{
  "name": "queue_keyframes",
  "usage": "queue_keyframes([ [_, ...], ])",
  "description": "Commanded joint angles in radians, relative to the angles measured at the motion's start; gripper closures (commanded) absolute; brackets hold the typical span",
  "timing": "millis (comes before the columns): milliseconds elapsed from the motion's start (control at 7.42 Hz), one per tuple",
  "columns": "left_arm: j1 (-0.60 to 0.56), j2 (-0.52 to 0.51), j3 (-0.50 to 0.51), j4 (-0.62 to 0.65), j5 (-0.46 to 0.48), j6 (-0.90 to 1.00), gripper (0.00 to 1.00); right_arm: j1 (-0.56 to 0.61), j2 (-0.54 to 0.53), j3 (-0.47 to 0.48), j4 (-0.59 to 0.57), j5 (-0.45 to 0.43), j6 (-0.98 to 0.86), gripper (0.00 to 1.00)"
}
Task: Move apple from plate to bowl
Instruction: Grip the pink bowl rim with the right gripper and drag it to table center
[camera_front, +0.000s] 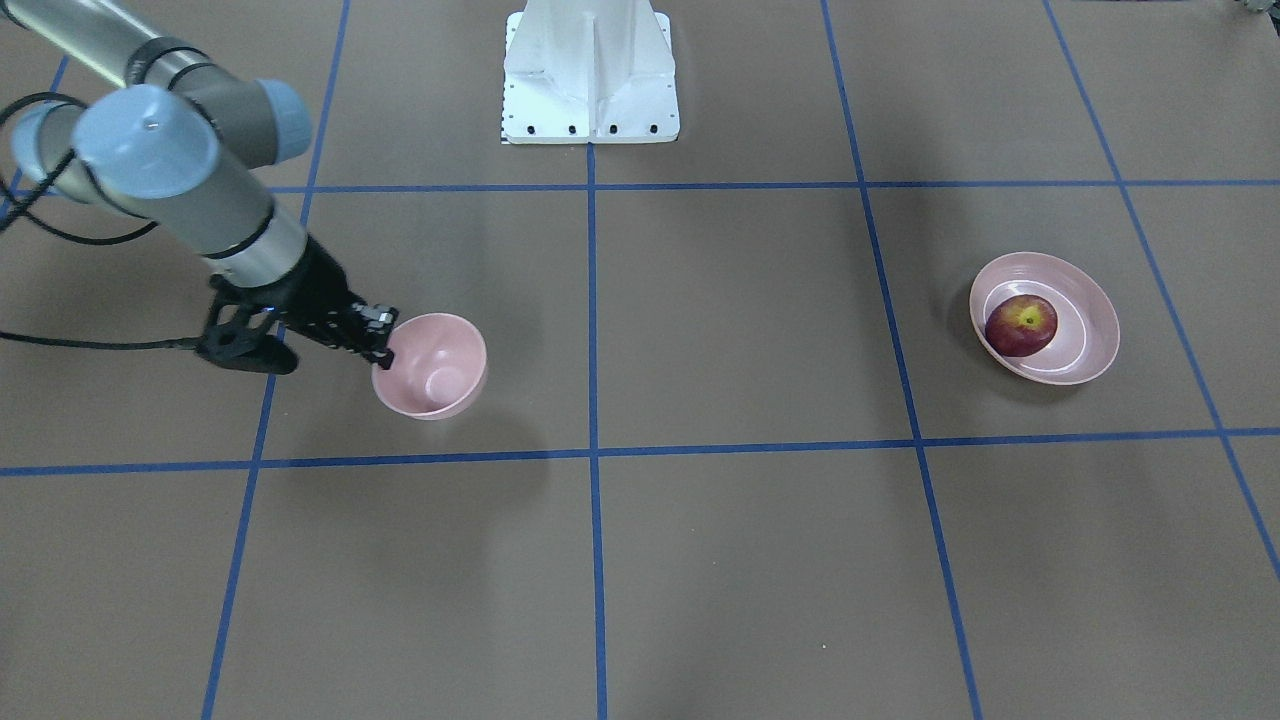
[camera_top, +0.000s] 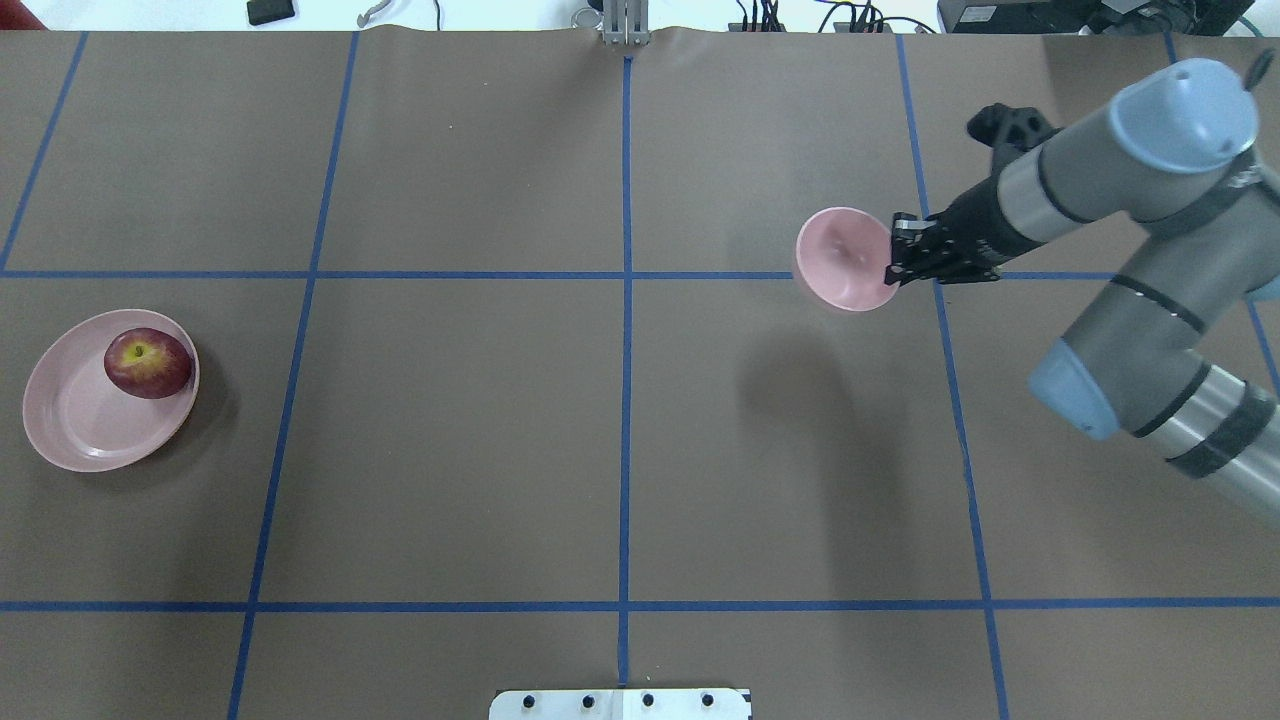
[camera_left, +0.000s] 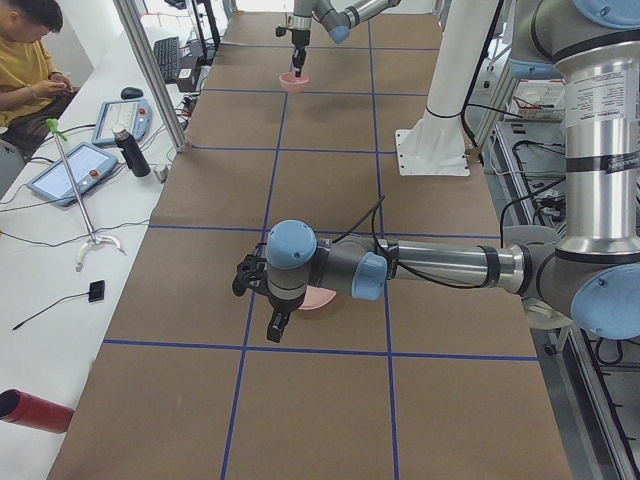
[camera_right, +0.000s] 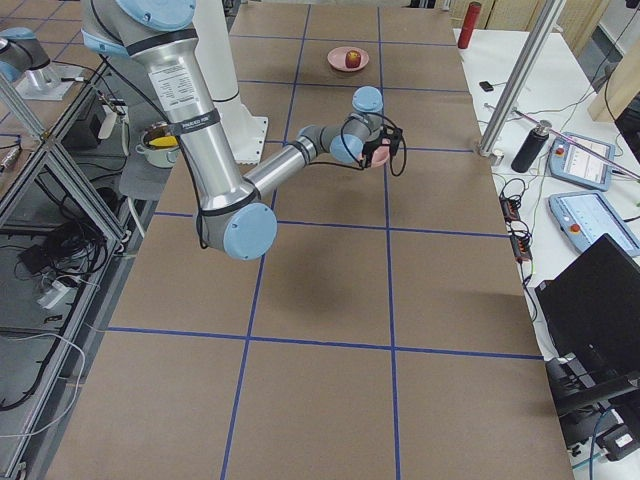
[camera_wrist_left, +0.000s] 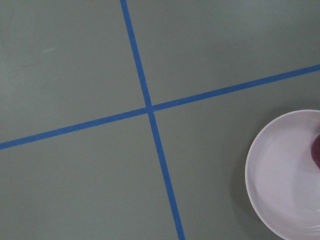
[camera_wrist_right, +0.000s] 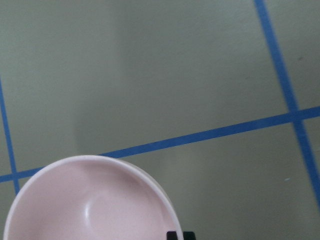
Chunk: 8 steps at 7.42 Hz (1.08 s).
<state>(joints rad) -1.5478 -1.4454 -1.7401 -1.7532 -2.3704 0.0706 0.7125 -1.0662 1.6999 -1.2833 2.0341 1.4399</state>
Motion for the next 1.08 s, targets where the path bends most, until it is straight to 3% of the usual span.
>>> queue_keyframes([
  [0, 0.002, 0.000, 0.001, 0.000, -0.001, 0.000, 0.02, -0.190, 0.180, -0.052, -0.149, -0.182, 0.146, 1.00],
  [270, 0.002, 0.000, 0.001, 0.000, -0.001, 0.000, 0.02, -0.244, 0.209, -0.104, -0.143, -0.226, 0.160, 1.00],
  [943, 0.002, 0.000, 0.001, 0.000, -0.001, 0.000, 0.02, -0.243, 0.175, -0.097, -0.137, -0.223, 0.122, 1.00],
])
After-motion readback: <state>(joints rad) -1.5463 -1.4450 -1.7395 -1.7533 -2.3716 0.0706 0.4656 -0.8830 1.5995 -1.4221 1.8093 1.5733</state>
